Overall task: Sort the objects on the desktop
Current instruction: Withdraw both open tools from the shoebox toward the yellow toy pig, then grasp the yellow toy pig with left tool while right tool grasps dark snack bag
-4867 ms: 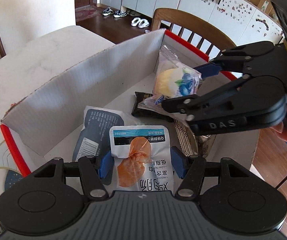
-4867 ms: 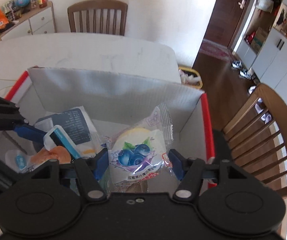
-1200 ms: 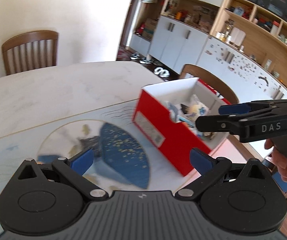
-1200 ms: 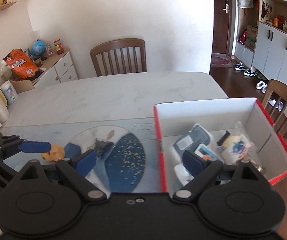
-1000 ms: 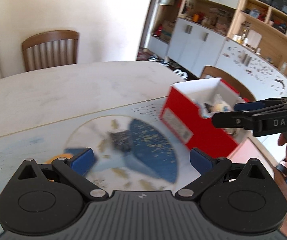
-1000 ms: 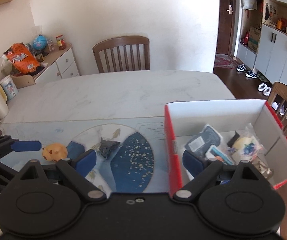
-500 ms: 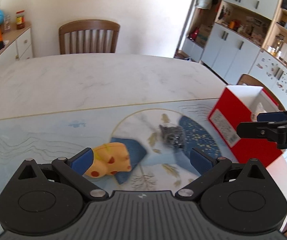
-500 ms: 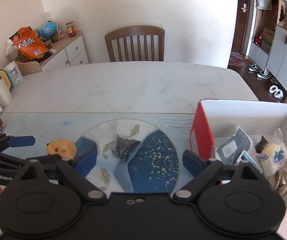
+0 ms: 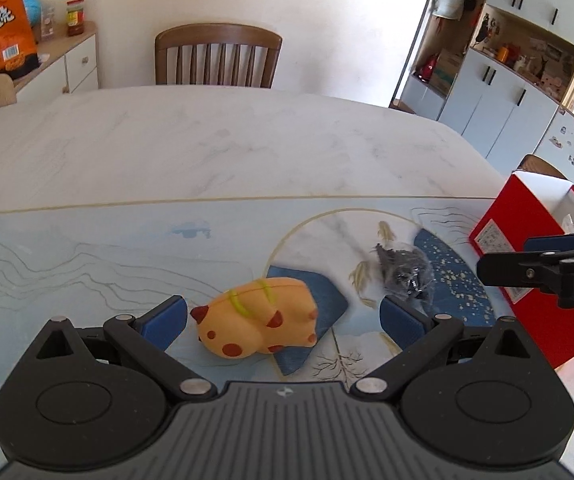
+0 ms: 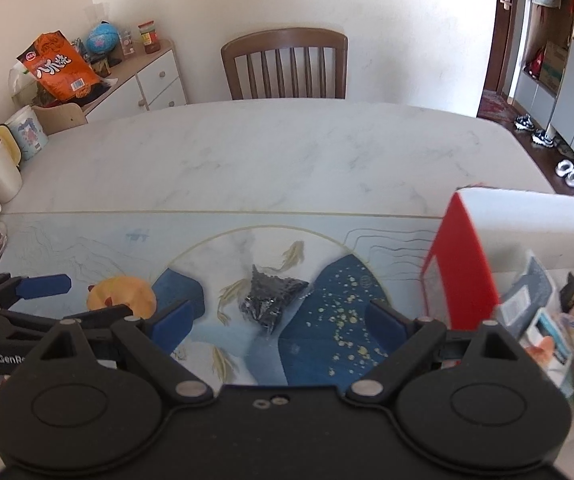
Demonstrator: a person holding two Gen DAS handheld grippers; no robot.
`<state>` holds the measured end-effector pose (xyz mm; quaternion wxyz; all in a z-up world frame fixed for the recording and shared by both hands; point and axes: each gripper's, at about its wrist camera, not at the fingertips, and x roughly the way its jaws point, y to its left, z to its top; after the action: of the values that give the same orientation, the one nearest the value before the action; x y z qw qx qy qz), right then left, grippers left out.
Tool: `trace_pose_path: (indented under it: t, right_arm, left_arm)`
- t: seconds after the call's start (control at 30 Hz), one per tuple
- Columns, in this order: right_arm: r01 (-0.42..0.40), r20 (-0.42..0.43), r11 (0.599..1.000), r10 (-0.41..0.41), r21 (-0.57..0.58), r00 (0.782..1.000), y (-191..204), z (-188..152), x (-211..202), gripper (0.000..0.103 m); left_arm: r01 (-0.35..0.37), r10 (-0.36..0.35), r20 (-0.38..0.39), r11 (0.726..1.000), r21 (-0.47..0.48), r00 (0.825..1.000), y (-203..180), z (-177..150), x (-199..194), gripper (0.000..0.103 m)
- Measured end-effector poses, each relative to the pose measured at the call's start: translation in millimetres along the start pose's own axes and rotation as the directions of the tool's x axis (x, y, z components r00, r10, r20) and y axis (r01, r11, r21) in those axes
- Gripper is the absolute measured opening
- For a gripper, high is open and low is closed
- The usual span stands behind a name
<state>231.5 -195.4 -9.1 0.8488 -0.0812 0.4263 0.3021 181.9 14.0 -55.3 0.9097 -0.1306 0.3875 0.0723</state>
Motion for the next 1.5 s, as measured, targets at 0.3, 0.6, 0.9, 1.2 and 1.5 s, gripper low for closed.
trace_pose_path:
  t: [0.3, 0.6, 0.9, 1.2, 1.5]
  right_arm:
    - [0.000, -0.049, 1.000, 0.001, 0.026, 0.999, 2.8, -0.2, 36.8, 0.093]
    - [0.015, -0.078, 0.999, -0.011, 0.046, 0.997, 3.9, 3.2, 68.2, 0.093]
    - [0.039, -0.105, 0.998, -0.034, 0.046, 0.994, 4.6, 4.6, 93.0, 0.089]
    - [0.053, -0.111, 0.998, -0.047, 0.046, 0.993, 4.7, 4.7, 100.9, 0.080]
    - [0.072, -0.115, 0.997, -0.068, 0.031, 0.991, 5.8, 3.1, 99.6, 0.067]
  left_arm:
    - [-0.043, 0.043, -0.013, 0.998, -0.037, 0.999, 10.3, -7.0, 20.8, 0.103]
    - [-0.068, 0.068, -0.012, 0.997, -0.026, 0.998, 12.3, -14.0, 34.7, 0.103]
    - [-0.094, 0.094, -0.010, 0.995, -0.019, 0.996, 14.3, -14.8, 45.3, 0.103]
    - [-0.115, 0.115, -0.007, 0.993, -0.011, 0.993, 12.0, -14.2, 48.0, 0.102]
    - [-0.101, 0.101, -0.002, 0.995, -0.023, 0.995, 9.5, -14.9, 42.7, 0.087]
